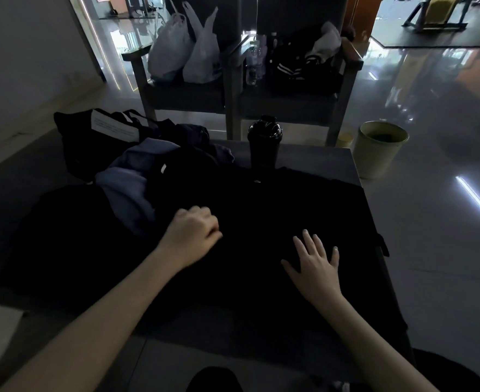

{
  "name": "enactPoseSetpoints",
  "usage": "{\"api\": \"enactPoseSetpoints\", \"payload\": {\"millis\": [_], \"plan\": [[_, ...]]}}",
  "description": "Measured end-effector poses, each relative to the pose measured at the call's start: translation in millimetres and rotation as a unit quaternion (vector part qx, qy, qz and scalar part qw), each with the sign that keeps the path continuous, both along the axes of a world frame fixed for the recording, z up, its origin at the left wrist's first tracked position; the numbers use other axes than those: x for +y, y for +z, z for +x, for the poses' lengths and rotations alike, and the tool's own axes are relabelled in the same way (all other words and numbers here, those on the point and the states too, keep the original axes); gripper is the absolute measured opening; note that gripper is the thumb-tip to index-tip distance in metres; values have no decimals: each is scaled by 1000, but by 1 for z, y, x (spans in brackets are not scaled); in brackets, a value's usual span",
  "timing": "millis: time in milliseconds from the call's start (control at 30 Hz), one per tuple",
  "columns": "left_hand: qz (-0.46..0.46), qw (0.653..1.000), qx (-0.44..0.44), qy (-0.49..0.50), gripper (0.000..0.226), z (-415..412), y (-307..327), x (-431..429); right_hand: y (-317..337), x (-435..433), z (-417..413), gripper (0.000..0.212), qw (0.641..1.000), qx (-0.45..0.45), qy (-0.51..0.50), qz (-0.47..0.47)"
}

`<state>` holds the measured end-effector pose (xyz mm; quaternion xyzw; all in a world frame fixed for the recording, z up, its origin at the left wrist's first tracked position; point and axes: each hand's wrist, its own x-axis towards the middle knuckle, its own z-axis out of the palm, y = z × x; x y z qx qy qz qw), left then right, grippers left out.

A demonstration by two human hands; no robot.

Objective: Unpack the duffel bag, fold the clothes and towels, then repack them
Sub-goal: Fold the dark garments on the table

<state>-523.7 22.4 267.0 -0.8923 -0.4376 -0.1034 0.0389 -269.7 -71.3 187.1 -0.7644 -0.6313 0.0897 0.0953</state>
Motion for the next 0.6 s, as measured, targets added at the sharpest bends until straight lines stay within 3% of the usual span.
{"api": "enactPoseSetpoints", "payload": {"millis": [100, 167, 300, 433, 600], "plan": [[-110, 985, 102, 86, 44, -7, -29, -37, 0, -28, 1, 67, 1000, 9, -28, -8], [-158, 971, 109, 143, 54, -20, -41, -50, -2, -46, 1, 67, 999, 12, -35, -28], [-157, 945, -21, 285, 60, -39, -46, -64, -6, -64, 6, 68, 998, 11, -21, -56], [-120, 894, -53, 428, 54, -47, -36, -72, -2, -68, 6, 68, 997, 31, -21, -63], [-211, 861, -114, 448, 32, -60, -36, -70, -4, -91, 8, 68, 997, 37, -48, -47]]}}
